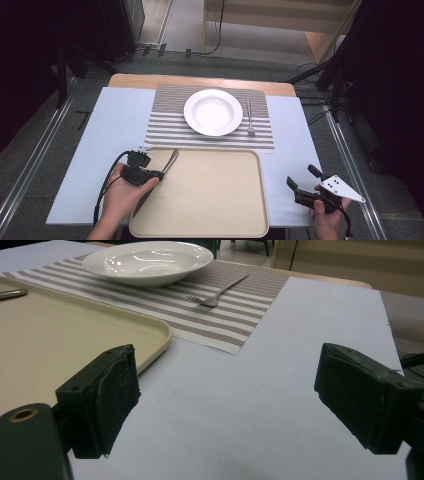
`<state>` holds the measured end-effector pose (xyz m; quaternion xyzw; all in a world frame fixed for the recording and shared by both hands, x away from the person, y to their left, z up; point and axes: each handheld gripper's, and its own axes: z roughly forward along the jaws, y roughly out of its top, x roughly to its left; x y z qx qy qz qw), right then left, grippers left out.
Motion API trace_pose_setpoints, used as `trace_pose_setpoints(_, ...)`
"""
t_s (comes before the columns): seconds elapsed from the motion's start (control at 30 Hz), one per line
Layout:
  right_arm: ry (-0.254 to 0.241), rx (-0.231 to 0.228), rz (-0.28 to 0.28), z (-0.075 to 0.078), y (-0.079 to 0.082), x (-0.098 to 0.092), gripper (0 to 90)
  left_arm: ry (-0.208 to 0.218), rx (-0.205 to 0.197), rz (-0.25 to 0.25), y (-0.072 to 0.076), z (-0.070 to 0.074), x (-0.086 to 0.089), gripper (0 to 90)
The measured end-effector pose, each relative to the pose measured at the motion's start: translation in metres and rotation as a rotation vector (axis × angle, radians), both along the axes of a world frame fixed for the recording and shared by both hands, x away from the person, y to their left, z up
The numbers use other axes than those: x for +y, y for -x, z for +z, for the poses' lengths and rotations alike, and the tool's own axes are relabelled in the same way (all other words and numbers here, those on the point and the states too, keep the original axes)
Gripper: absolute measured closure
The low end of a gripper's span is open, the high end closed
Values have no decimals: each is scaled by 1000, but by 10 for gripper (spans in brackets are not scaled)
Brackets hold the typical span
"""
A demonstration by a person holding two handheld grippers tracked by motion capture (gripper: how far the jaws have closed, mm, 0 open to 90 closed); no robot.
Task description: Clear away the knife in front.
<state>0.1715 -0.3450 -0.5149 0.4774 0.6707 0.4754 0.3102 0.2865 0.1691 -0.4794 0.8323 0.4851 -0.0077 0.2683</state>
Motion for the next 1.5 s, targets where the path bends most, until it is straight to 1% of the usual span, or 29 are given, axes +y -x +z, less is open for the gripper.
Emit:
trace_pose_setpoints(0.03, 0, 0, 0, 0, 0, 0, 99, 14, 8, -3, 0, -1, 1, 788)
trace_pose_setpoints(0.07, 1, 0, -1, 0, 0, 0, 99, 34, 6, -10, 0, -1, 2, 771)
trace_pose_setpoints(0.1, 1, 0, -1, 0, 0, 0, 99, 53, -3, -8, 0, 0, 3, 723)
trace_pose_setpoints(0.17, 1, -1, -2, 0, 0, 0, 99, 83, -21, -5, 0, 2, 5, 663)
trace_pose_setpoints(0.27, 0, 0, -5, 0, 0, 0, 99, 119, -55, -18, 1, 3, 8, 576)
trace_pose_setpoints(0.37, 1, 0, -6, 0, 0, 0, 99, 152, -102, -24, 3, 5, 13, 495)
trace_pose_setpoints(0.4, 3, 1, -7, 0, 0, 0, 99, 169, -119, -27, 3, 6, 16, 468)
trace_pose_setpoints(0.47, 6, 3, -10, 0, 0, 0, 99, 211, -136, -25, 3, 6, 21, 441)
trace_pose_setpoints(0.57, 7, 9, -18, 0, 0, 1, 99, 254, -164, -38, 4, 7, 28, 404)
trace_pose_setpoints(0.67, 13, 9, -20, 0, -1, 2, 99, 289, -202, -44, 6, 10, 31, 404)
trace_pose_setpoints(0.7, 15, 8, -21, 0, -1, 2, 99, 302, -209, -52, 7, 10, 31, 405)
trace_pose_setpoints(0.77, 16, 8, -21, 0, -1, 2, 99, 315, -227, -48, 7, 11, 30, 412)
trace_pose_setpoints(0.83, 18, 10, -23, 0, -1, 2, 99, 323, -234, -51, 6, 11, 28, 428)
trace_pose_setpoints(0.93, 21, 9, -22, 0, -1, 2, 99, 320, -250, -58, 6, 10, 22, 448)
trace_pose_setpoints(0.97, 21, 9, -21, 0, -1, 2, 99, 320, -253, -54, 6, 10, 20, 474)
trace_pose_setpoints(1.0, 22, 9, -21, 0, -1, 2, 99, 317, -252, -58, 6, 10, 19, 523)
trace_pose_setpoints(1.07, 21, 9, -21, 0, -1, 2, 99, 309, -255, -67, 5, 9, 14, 576)
trace_pose_setpoints(1.13, 20, 8, -20, -1, -2, 2, 99, 292, -246, -80, 3, 7, 7, 661)
trace_pose_setpoints(1.2, 20, 8, -19, -1, -2, 2, 99, 262, -232, -96, 0, 3, -1, 742)
trace_pose_setpoints(1.23, 19, 8, -19, -1, -2, 2, 99, 249, -216, -105, -1, 1, -6, 793)
trace_pose_setpoints(1.27, 19, 9, -19, -1, -2, 2, 99, 235, -206, -122, -2, -1, -10, 818)
trace_pose_setpoints(1.37, 20, 9, -20, -1, -2, 2, 99, 171, -183, -142, -3, -8, -22, 872)
trace_pose_setpoints(1.4, 21, 10, -19, -1, -2, 2, 99, 145, -186, -149, -3, -11, -25, 891)
trace_pose_setpoints(1.47, 22, 10, -18, -1, -2, 2, 99, 86, -191, -157, -2, -14, -30, 893)
trace_pose_setpoints(1.5, 22, 11, -19, -1, -2, 2, 99, 75, -187, -161, -2, -15, -31, 895)
